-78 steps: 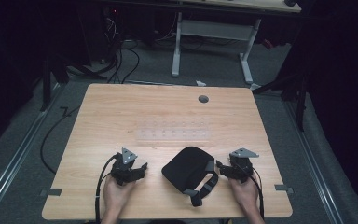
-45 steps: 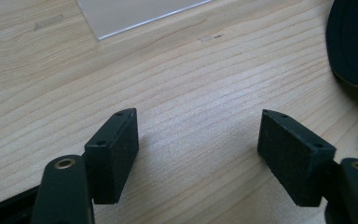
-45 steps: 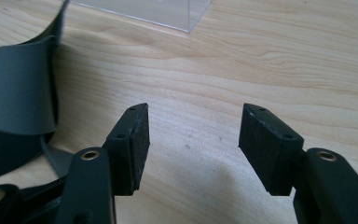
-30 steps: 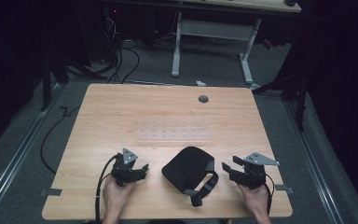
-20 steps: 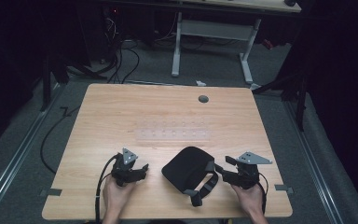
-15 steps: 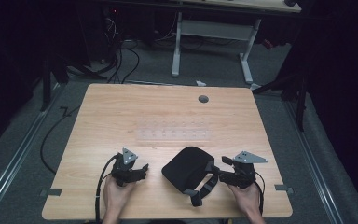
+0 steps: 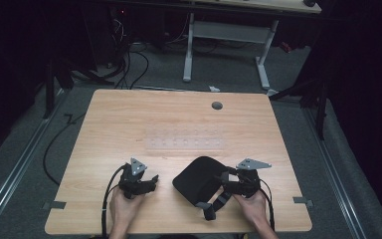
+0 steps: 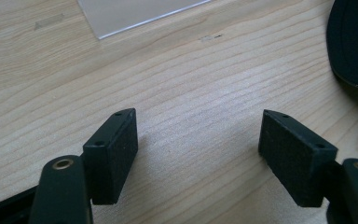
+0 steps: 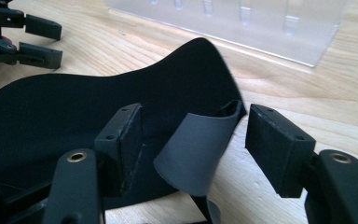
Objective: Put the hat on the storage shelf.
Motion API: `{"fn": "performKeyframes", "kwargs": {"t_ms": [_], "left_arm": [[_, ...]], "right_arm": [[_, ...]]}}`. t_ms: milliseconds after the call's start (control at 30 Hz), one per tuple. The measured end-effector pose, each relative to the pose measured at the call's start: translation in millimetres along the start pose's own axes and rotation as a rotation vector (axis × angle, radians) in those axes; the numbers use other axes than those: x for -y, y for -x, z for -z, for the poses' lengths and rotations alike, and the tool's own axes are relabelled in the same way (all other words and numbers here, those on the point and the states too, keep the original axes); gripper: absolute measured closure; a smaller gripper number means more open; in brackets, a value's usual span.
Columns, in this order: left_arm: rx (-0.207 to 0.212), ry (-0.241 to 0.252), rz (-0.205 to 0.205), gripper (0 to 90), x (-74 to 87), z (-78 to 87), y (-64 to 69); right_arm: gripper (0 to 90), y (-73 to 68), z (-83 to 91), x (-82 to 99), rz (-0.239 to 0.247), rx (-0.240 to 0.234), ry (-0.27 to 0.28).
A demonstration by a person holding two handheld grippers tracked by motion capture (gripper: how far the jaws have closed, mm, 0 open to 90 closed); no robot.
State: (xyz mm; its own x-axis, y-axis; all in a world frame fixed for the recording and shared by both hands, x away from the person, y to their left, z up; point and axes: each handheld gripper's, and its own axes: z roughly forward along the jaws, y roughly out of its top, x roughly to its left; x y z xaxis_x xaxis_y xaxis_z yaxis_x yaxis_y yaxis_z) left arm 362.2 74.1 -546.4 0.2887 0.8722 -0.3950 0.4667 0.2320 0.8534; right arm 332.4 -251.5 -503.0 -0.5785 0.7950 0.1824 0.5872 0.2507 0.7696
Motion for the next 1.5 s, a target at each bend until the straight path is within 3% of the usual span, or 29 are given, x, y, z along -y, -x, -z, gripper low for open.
{"fn": "performKeyframes", "kwargs": {"t_ms": [500, 767, 1133, 1500], "left_arm": [[0.000, -0.001, -0.001, 28.1, 0.1, 0.0, 0.0], [0.000, -0.001, -0.001, 27.9, 0.1, 0.0, 0.1], [0.001, -0.003, -0.003, 27.5, 0.2, 0.1, 0.1], [0.000, -0.002, -0.003, 27.5, 0.3, 0.1, 0.2]], "right_arm": [[42.0, 1.3, -19.5, 6.3, -0.014, -0.047, -0.055], [50.9, 3.9, -24.5, 10.7, -0.030, -0.088, -0.091], [70.7, 6.9, -17.8, 13.5, -0.028, -0.151, -0.063], [82.3, 0.6, -10.0, 13.3, 0.007, -0.183, -0.043]]}}
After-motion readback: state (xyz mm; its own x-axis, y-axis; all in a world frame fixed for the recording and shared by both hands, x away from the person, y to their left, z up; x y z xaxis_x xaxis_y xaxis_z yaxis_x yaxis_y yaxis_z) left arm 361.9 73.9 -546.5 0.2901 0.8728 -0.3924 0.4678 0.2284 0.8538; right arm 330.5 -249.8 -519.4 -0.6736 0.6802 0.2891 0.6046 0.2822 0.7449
